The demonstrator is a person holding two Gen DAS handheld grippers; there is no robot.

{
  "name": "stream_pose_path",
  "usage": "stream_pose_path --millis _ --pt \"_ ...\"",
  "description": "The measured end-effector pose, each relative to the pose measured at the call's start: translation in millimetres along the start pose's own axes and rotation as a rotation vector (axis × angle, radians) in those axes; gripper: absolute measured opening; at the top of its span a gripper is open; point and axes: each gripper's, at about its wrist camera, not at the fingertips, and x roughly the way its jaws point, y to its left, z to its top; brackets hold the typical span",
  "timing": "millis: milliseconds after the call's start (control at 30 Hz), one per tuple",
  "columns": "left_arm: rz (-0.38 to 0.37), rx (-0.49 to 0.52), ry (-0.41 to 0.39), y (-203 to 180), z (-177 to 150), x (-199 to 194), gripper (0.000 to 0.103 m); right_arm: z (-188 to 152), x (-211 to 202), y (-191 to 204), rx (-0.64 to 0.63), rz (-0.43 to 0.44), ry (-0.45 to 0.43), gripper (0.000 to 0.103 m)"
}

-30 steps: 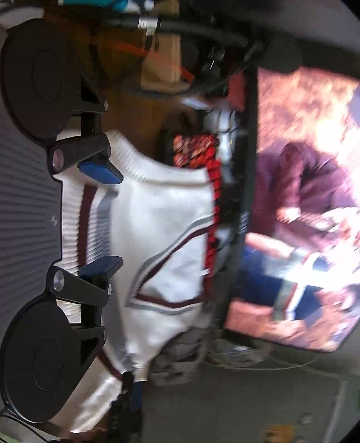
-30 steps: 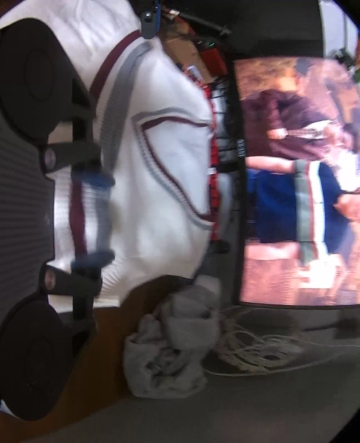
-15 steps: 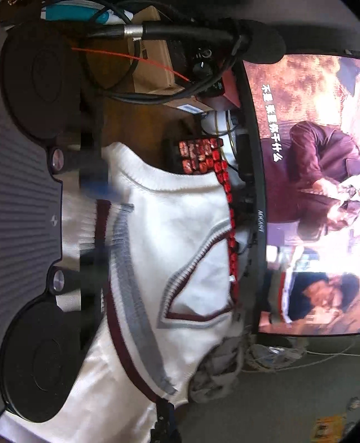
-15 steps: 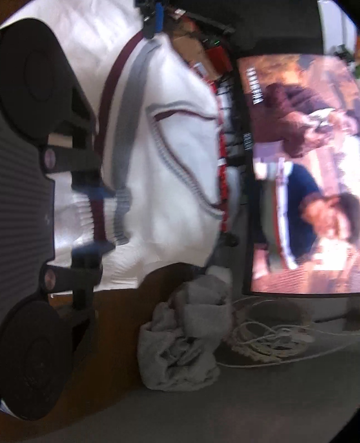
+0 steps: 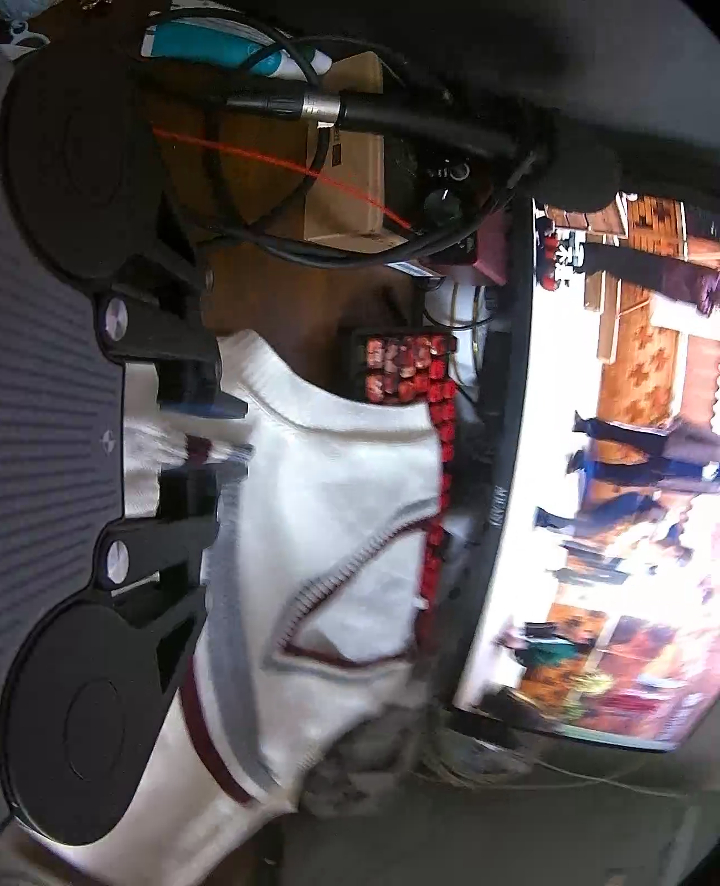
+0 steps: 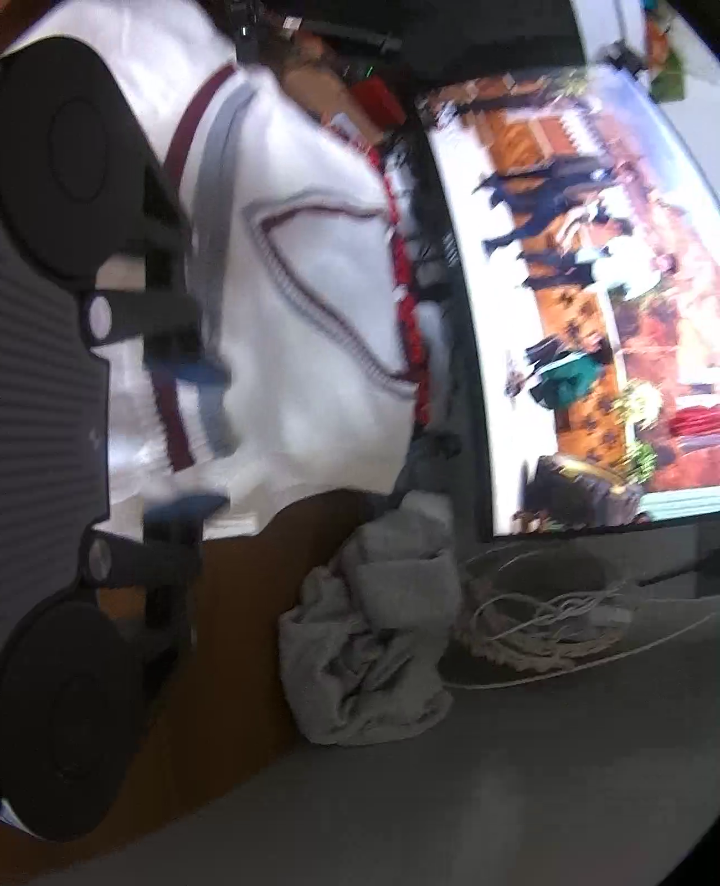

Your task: Fold clothes

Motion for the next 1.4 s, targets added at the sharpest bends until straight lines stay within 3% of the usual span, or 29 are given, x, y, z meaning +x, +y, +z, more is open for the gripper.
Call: stream_pose_path --millis 33,100,167,200,233,267,333,400,467,500,567,667,867,933,1033,1233,1300,1400 --pt "-0.035 -0.017 0.009 1.8 3.6 -5.3 0.039 1.4 -5.5 4.1 -0.017 -0.004 0.007 0.052" --pt "-0.105 -0.049 0.029 5.2 10.8 -15.8 0.046 4.1 -16.9 13.1 -0.057 -0.015 0.024 0.057" --pt "-0.180 -0.046 0.062 5.3 15.3 -25.2 0.052 6.9 -28.3 22.1 -0.096 -0.026 0.040 0.069" --pt "-0.199 -0.040 0.077 3.1 16.5 -30.8 0.054 8.3 -33.9 26.6 -0.115 -0.031 0.049 0.084" --pt "-0.189 -0.031 0.093 -1.3 17.5 -35.8 0.057 9.6 -39.6 31.1 -0.135 -0.036 0.057 0.093" --pt "-0.176 -0.021 0.109 -5.9 18.4 -40.8 0.057 8.6 -47.3 34.8 -0.157 -0.018 0.040 0.094" --pt "-0.082 0.015 0.145 -20.6 17.9 -51.2 0.061 10.3 -61.4 42.4 -0.183 0.000 0.034 0.095" --pt "-0.018 0.103 0.178 -37.5 15.8 -60.0 0.067 16.6 -69.3 49.7 -0.206 0.008 0.081 0.095" --pt "0.043 0.188 0.208 -54.2 13.7 -68.6 0.088 22.8 -76.4 57.7 -0.245 -0.002 0.122 0.095" --pt "0.038 0.193 0.193 -58.1 14.5 -70.2 0.089 24.5 -80.6 61.3 -0.276 -0.013 0.117 0.095" --pt "0.026 0.204 0.163 -66.0 16.0 -73.3 0.089 27.8 -89.0 68.5 -0.338 -0.036 0.101 0.095" --pt "0.009 0.220 0.118 -77.8 18.3 -78.1 0.089 34.9 -97.2 71.9 -0.341 0.006 0.066 0.095" --pt "-0.026 0.249 0.029 -101.0 22.6 -87.1 0.089 32.7 -82.0 72.0 -0.155 -0.002 -0.006 0.095" --pt "-0.035 0.196 0.044 -100.4 11.1 -75.8 0.089 22.8 -63.4 72.8 -0.140 0.054 0.027 0.094" --pt "-0.047 0.117 0.066 -99.4 -6.2 -58.9 0.089 0.6 -45.6 88.5 -0.125 0.006 0.019 0.088" --pt "-0.072 -0.039 0.109 -97.5 -40.5 -25.5 0.073 -42.8 -36.1 114.7 -0.166 -0.015 0.000 0.072" --pt "-0.056 -0.003 0.093 -99.8 -46.9 -26.8 0.061 -57.2 -33.0 123.5 -0.180 -0.022 -0.006 0.068" --pt "-0.045 0.030 0.090 -103.8 -59.2 -28.5 0.048 -78.9 -28.5 136.5 -0.201 -0.031 -0.015 0.047"
